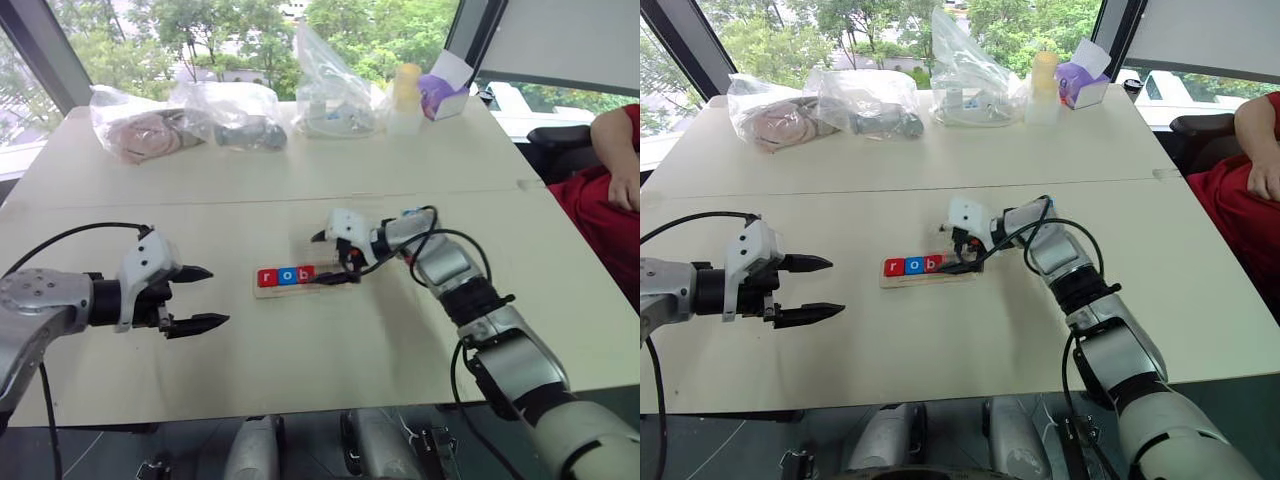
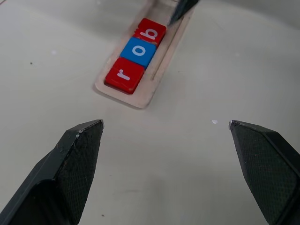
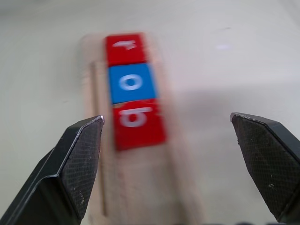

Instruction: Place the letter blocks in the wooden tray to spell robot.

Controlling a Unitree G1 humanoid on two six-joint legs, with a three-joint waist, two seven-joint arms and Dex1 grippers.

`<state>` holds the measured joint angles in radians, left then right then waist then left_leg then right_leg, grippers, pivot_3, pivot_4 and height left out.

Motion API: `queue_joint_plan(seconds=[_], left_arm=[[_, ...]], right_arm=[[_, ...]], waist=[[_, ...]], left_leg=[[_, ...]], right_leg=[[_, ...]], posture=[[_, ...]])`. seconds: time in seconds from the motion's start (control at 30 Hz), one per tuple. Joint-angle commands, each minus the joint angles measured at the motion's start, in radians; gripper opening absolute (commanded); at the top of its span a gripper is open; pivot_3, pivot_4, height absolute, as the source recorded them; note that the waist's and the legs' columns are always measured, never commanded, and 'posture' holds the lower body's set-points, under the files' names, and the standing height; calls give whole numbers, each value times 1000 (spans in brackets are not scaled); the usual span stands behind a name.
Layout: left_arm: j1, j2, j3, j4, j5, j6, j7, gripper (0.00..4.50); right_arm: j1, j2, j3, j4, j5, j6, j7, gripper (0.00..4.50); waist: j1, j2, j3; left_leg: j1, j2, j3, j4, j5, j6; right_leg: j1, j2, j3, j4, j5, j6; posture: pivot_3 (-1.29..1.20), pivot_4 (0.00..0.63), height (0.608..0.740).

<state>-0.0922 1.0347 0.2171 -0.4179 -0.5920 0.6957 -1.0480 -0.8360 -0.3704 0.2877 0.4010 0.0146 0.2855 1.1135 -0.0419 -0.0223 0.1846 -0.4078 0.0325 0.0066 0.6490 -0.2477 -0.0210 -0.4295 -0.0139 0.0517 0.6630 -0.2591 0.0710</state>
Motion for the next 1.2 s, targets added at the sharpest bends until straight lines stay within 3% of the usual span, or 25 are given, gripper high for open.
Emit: queue_joint_plan(seconds=[0.03, 0.17, 0.4, 0.77, 0.87, 1.03, 1.2], left_arm=[[-71, -57, 17, -36, -63, 18, 47, 4500], [-174, -152, -68, -25, -55, 12, 89, 4500], [-347, -315, -251, 86, 19, -52, 93, 4500], [-448, -396, -341, 232, 109, -143, 32, 4500], [-439, -389, -345, 238, 126, -156, 21, 4500], [-419, -373, -326, 224, 130, -154, 16, 4500], [-413, -373, -341, 215, 148, -164, 21, 4500]], right_arm=[[66, -37, -155, -188, 94, 189, -96, 4463], [189, -40, -324, -394, 124, 415, -319, 4463], [404, -5, -448, -655, 127, 614, -575, 4463], [483, -4, -364, -601, 100, 564, -699, 4463], [481, -2, -350, -561, 106, 548, -704, 3634], [492, -7, -337, -556, 107, 554, -721, 1194], [454, 49, -369, -597, 106, 575, -811, 1188]], waist=[[7, 0, 0], [13, -1, 0], [6, 0, -1], [-2, 0, -1], [-2, 0, -1], [-2, 0, -1], [-2, 0, -1]], left_leg=[[0, 0, -1, 0, 0, 0], [0, -1, -1, 0, 0, 0], [0, -1, -2, 0, 0, 0], [1, -1, 0, 0, 0, 0], [1, -1, 0, 0, 0, 0], [1, -1, 0, 0, 0, 0], [1, -1, 0, 0, 0, 0]], right_leg=[[0, 0, 0, 0, 0, 0], [1, -1, -1, 0, 0, 1], [1, 2, 0, 0, 0, 1], [1, 3, 1, 0, 0, 1], [1, 3, 1, 0, 0, 1], [1, 3, 1, 0, 0, 1], [1, 3, 1, 0, 0, 1]], posture=[[0, 150, 740], [0, 150, 740], [0, 150, 740], [0, 150, 740], [0, 150, 740], [0, 150, 740], [0, 150, 740]])
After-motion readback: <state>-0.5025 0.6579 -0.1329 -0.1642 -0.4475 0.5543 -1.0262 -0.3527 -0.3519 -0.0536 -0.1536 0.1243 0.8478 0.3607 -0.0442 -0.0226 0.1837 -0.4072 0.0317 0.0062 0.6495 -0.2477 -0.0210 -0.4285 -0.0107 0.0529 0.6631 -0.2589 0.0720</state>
